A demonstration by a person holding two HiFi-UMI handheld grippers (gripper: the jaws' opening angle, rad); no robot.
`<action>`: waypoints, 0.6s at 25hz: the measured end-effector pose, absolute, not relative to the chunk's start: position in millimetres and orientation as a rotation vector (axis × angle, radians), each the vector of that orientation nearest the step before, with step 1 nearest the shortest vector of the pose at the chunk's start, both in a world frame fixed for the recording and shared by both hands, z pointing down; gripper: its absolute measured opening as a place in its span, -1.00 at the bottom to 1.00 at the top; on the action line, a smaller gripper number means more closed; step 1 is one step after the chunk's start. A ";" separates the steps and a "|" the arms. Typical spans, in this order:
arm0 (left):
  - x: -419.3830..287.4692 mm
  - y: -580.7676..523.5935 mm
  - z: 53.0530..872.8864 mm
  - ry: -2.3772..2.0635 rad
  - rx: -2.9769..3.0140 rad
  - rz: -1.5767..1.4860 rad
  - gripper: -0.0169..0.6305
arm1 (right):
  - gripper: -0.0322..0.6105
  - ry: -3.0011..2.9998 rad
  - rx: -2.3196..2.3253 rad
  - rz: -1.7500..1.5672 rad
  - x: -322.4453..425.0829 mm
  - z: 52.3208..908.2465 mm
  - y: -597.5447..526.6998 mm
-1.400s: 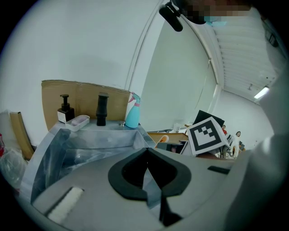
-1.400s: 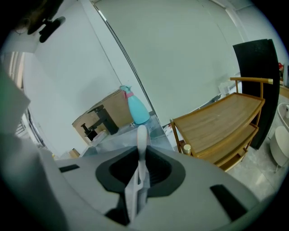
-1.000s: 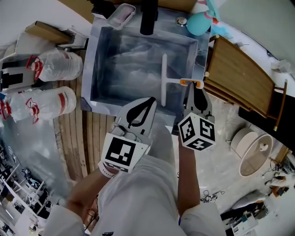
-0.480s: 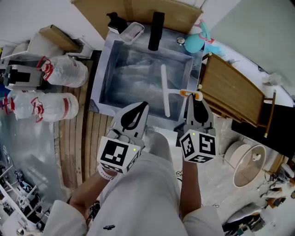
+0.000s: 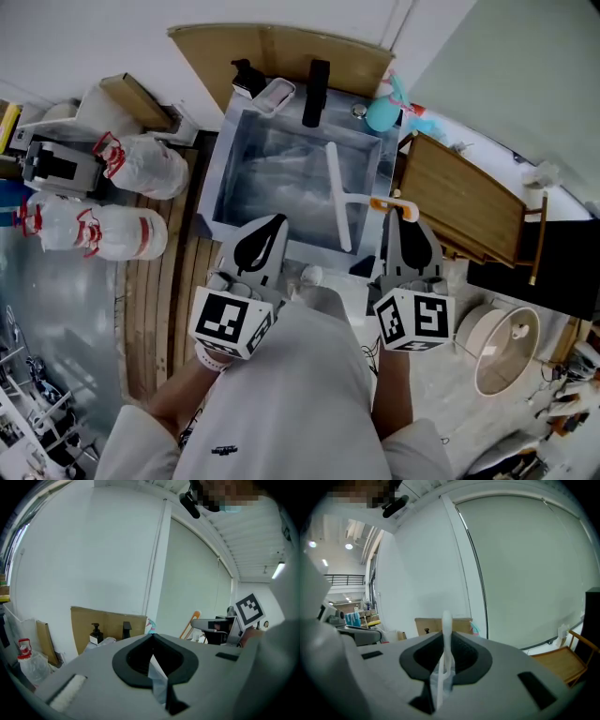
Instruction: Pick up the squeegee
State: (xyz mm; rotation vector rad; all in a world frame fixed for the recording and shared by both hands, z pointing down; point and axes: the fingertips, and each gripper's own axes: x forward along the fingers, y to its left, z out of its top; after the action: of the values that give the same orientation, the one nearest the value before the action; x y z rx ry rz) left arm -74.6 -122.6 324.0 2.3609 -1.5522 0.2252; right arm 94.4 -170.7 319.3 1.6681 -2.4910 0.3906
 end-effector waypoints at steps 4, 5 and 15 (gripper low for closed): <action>-77.4 -114.2 302.1 -1.595 2.374 0.184 -0.93 | -0.77 -2.517 1.671 0.348 101.0 301.8 -157.3; -77.5 -112.4 297.5 -1.601 2.378 0.176 -0.93 | -0.77 -2.520 1.673 0.341 103.1 299.5 -153.9; -81.8 -96.3 278.2 -1.653 2.395 0.150 -0.93 | -0.77 -2.518 1.650 0.309 118.3 299.1 -123.5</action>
State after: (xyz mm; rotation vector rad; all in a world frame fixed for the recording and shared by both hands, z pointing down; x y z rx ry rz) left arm -81.8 -96.3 278.2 2.3946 -1.6529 0.1496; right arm 118.3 -123.5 299.1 1.6499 -2.5176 0.3094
